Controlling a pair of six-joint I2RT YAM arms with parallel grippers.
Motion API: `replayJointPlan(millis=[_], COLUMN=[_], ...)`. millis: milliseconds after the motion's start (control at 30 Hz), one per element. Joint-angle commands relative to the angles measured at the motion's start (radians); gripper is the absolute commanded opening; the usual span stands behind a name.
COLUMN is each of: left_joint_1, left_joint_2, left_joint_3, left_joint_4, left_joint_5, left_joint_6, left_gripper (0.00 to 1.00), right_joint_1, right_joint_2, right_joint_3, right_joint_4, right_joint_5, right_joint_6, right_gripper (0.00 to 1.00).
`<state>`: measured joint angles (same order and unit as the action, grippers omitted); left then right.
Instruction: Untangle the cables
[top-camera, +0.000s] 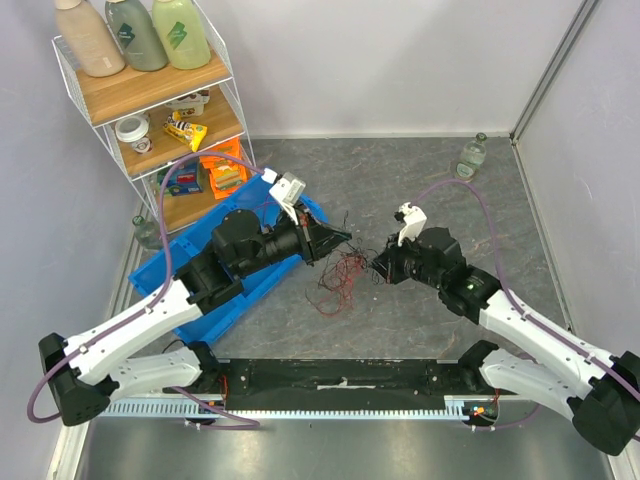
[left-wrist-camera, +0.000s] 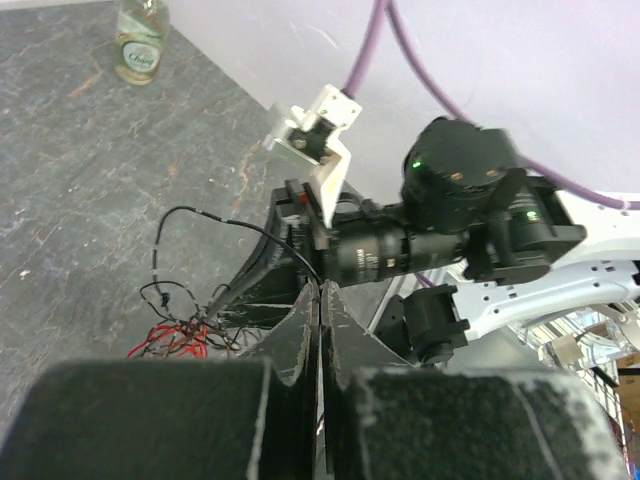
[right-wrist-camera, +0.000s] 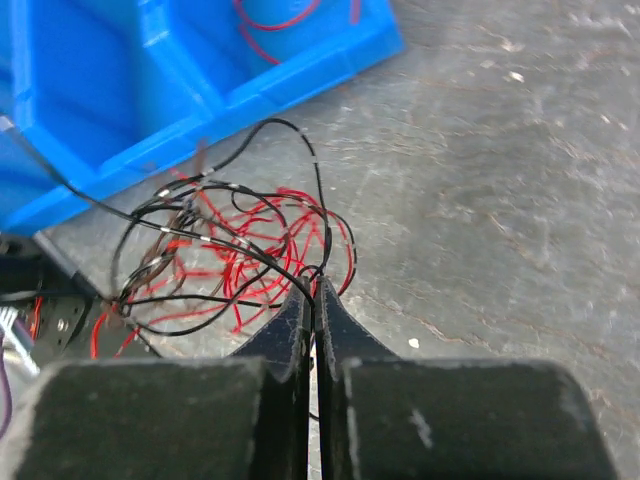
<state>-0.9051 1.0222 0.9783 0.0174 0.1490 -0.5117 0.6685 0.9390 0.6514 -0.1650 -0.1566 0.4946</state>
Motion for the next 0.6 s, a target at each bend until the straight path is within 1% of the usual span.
replayJointPlan(millis=[0,33,100,133,200,333,433,500,533,567], left_joint_1=[0.002,0.0,0.002,0.002,0.0,0.0,0.0,0.002,0.002,0.0], left_joint_2=[-0.069,-0.091,-0.149,-0.189,-0.272,-0.396,-0.436,-0.444,-0.444,-0.438], left_joint_3=[0.014,0.034,0.062,0.069,0.069,0.065,0.101,0.129,0.132,0.129], left_joint_4=[0.047,0.026,-0.005,-0.008,-0.008,-0.011,-0.106,-0.158,-0.178,-0.192], left_joint_5=[0.099,0.104,0.093,0.078,0.031,-0.028,-0.106,-0.146,-0.196,-0.212], left_joint_6=[-0.001,0.022,0.074,0.103,0.142,0.209,0.249,0.274,0.28,0.279], left_gripper=[0.02,0.02,0.02,0.02,0.02,0.02,0.02,0.02,0.02,0.02], right_joint_1=[0.0,0.0,-0.013,-0.035,-0.099,-0.213,-0.291,-0.331,-0.336,-0.334], right_joint_2=[-0.015,-0.028,-0.037,-0.029,-0.005,0.026,-0.008,-0.022,-0.031,-0.038], right_joint_3=[-0.071,-0.082,-0.088,-0.084,-0.076,-0.101,-0.116,-0.092,-0.079,-0.07], right_joint_4=[0.052,0.021,-0.107,-0.175,-0.263,-0.32,-0.312,-0.294,-0.265,-0.217], right_joint_5=[0.262,0.361,0.608,0.677,0.736,0.761,0.729,0.691,0.639,0.561], right_joint_6=[0.166,0.218,0.327,0.366,0.387,0.384,0.372,0.325,0.268,0.196], right_gripper=[0.0,0.0,0.0,0.0,0.0,0.01,0.0,0.01,0.02,0.04])
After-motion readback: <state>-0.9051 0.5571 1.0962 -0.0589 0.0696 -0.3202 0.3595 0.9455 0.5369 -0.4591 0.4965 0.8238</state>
